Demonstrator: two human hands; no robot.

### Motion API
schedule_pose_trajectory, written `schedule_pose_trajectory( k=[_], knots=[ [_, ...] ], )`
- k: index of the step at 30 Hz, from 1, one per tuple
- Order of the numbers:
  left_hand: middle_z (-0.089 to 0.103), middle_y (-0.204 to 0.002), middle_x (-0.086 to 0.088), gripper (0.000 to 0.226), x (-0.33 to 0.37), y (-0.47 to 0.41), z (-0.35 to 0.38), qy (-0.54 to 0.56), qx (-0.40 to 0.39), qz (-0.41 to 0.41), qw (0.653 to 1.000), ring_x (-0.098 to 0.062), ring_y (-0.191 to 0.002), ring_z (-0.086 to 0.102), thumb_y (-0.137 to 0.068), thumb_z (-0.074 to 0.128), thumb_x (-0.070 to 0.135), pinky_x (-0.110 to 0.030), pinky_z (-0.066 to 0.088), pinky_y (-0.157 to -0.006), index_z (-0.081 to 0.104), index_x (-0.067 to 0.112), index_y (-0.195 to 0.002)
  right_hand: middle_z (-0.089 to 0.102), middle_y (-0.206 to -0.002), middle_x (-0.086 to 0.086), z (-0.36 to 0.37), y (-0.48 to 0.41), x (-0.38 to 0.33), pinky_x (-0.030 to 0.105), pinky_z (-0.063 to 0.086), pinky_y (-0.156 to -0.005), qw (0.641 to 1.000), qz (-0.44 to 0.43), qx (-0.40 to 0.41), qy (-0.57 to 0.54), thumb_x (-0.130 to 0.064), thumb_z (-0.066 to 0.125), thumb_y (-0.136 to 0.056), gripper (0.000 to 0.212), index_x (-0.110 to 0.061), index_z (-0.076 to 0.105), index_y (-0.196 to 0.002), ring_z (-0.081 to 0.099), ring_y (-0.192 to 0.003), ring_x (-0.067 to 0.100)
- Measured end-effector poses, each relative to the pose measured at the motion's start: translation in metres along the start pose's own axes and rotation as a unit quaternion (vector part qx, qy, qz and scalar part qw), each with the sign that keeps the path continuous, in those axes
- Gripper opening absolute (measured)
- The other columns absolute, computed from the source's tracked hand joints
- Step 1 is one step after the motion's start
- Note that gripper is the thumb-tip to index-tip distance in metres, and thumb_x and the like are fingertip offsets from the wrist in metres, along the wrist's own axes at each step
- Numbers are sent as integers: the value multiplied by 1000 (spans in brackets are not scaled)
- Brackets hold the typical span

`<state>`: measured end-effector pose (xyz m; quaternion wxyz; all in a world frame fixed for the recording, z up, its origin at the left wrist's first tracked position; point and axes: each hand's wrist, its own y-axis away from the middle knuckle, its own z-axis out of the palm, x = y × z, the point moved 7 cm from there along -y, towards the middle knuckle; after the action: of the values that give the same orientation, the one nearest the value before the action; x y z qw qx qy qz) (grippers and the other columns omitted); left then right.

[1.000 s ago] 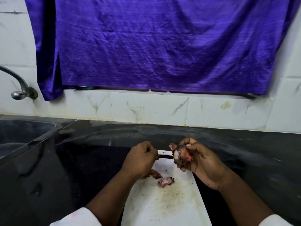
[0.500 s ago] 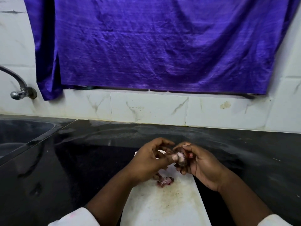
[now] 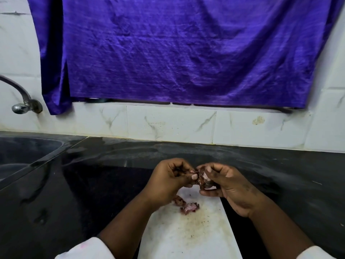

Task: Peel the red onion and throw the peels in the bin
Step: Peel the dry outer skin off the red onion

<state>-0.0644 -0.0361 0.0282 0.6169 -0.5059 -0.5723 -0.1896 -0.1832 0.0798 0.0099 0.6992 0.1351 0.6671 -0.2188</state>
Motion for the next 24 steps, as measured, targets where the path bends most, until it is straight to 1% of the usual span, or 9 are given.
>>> schedule_pose_trajectory(
  k=[4, 7, 8, 10, 13, 16, 18, 20, 24],
  knots=[
    [76, -78, -4, 20, 0, 1, 1, 9, -18, -14, 1000, -17, -73, 74, -89, 75, -4, -27, 62, -70, 74, 14, -82, 69, -80, 7, -4, 0, -6, 27, 48, -61, 997, -37, 45, 51, -44, 70, -80, 43, -10, 77, -105, 62, -72, 16],
    [77, -82, -8, 15, -1, 3, 4, 26, -48, -23, 998, -20, -75, 75, -89, 76, -4, -31, 64, -72, 75, 10, -84, 72, -86, 15, -15, -1, -10, 26, 38, -55, 995, -42, 88, 13, -47, 68, -83, 42, -6, 74, -87, 52, -66, 16],
    [77, -84, -12, 10, -3, 3, 4, 17, -58, -29, 998, -21, -76, 75, -88, 77, -3, -33, 64, -73, 75, 7, -86, 72, -89, 20, -17, -1, -10, 27, 39, -55, 995, -42, 89, -13, -45, 67, -86, 38, -8, 74, -84, 51, -65, 16],
    [76, -89, -18, 6, -10, 5, 5, -48, -82, -50, 994, -21, -76, 74, -88, 79, 2, -38, 65, -73, 74, 5, -90, 73, -96, 26, -13, 0, -9, 28, 45, -57, 996, -35, 69, -53, -38, 63, -92, 34, -7, 76, -98, 55, -64, 16],
    [75, -85, -6, 20, -18, 7, 6, -204, -106, -61, 971, -13, -71, 71, -84, 82, 4, -35, 62, -66, 74, 20, -94, 70, -91, 19, -2, 2, -3, 28, 52, -58, 999, -8, 25, -44, -35, 62, -91, 40, -12, 70, -122, 60, -64, 17],
    [72, -82, 6, 19, -16, 7, 6, -263, -97, -47, 959, -2, -63, 65, -85, 82, 20, -26, 55, -59, 70, 31, -95, 70, -95, 19, -2, 1, -2, 26, 55, -57, 998, 3, 26, -52, -36, 63, -89, 41, -10, 71, -119, 62, -65, 19],
    [71, -83, 10, 13, -11, 5, 4, -282, -70, -29, 957, 2, -65, 62, -87, 79, 38, -24, 50, -61, 69, 33, -94, 70, -99, 22, -4, 0, 0, 26, 56, -56, 997, 13, 32, -72, -37, 65, -88, 44, -7, 70, -119, 62, -66, 19],
    [70, -88, 13, 23, -5, 5, 1, -268, -38, -9, 963, 2, -72, 62, -84, 78, 51, -22, 48, -64, 68, 35, -96, 72, -104, 22, -2, -1, 2, 26, 57, -58, 996, 26, 20, -77, -40, 68, -86, 45, -7, 71, -117, 63, -71, 20],
    [71, -103, 12, 45, 3, 6, 2, -177, -20, 12, 984, -4, -83, 69, -77, 91, 35, -22, 58, -68, 65, 35, -113, 72, -117, 23, 3, -1, 3, 32, 62, -71, 995, 33, -13, -92, -31, 64, -93, 43, 0, 66, -123, 70, -94, 27]
  ],
)
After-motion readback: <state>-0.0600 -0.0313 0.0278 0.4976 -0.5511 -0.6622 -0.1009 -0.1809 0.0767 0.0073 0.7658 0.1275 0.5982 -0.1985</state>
